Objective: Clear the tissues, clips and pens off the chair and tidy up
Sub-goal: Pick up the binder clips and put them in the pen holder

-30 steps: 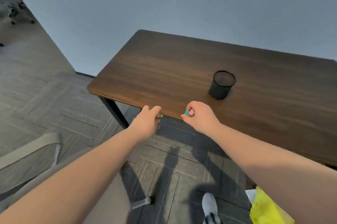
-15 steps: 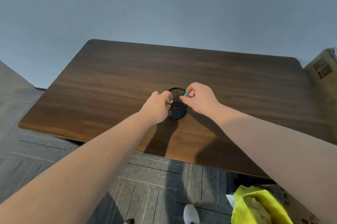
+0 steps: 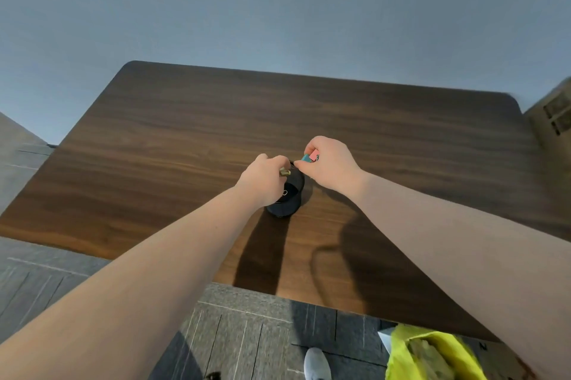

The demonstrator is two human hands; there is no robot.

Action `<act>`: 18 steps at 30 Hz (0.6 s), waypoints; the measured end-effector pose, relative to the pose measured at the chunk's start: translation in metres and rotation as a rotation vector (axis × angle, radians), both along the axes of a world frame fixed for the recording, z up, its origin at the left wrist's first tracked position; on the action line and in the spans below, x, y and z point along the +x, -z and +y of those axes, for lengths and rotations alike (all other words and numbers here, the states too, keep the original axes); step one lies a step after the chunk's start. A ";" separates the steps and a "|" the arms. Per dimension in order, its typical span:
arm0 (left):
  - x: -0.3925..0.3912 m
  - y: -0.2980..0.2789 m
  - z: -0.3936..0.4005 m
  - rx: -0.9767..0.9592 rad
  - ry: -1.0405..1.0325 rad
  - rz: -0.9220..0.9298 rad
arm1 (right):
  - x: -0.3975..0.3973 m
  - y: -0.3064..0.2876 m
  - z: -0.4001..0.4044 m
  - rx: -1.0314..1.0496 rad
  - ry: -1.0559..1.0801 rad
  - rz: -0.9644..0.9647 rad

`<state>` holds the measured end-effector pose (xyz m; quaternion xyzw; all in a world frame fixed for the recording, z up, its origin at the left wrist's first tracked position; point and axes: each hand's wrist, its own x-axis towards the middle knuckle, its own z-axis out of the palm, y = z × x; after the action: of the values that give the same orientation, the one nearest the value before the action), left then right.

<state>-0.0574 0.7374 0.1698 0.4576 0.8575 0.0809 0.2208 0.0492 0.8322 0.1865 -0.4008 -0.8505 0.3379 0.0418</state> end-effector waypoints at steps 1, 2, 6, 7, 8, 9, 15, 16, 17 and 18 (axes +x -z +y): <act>0.000 0.002 0.001 -0.011 0.010 0.004 | -0.001 0.001 0.002 -0.001 -0.007 -0.002; -0.001 0.004 0.003 -0.022 0.019 0.006 | -0.002 0.001 0.003 -0.003 -0.012 -0.005; -0.003 0.005 0.004 -0.032 0.040 0.014 | -0.007 0.003 0.006 0.001 -0.047 -0.033; -0.003 0.004 0.004 -0.027 0.039 0.013 | -0.009 0.003 0.006 0.007 -0.061 -0.043; -0.004 0.002 0.003 -0.022 0.034 0.009 | -0.011 0.003 0.005 0.015 -0.077 -0.051; -0.005 0.000 0.001 -0.014 0.025 0.007 | -0.013 0.003 0.004 0.022 -0.094 -0.057; -0.011 -0.007 -0.006 0.021 -0.030 -0.013 | -0.028 0.001 -0.008 0.019 -0.175 -0.112; -0.013 -0.007 -0.007 0.030 -0.032 -0.023 | -0.031 0.001 -0.010 0.023 -0.190 -0.121; -0.014 -0.007 -0.008 0.039 -0.031 -0.033 | -0.033 0.002 -0.012 0.031 -0.204 -0.127; -0.015 -0.006 -0.009 0.041 -0.028 -0.041 | -0.036 0.002 -0.014 0.041 -0.214 -0.132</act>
<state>-0.0719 0.7281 0.1761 0.4480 0.8573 0.1110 0.2280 0.0133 0.8184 0.1843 -0.3283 -0.8960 0.2959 -0.0420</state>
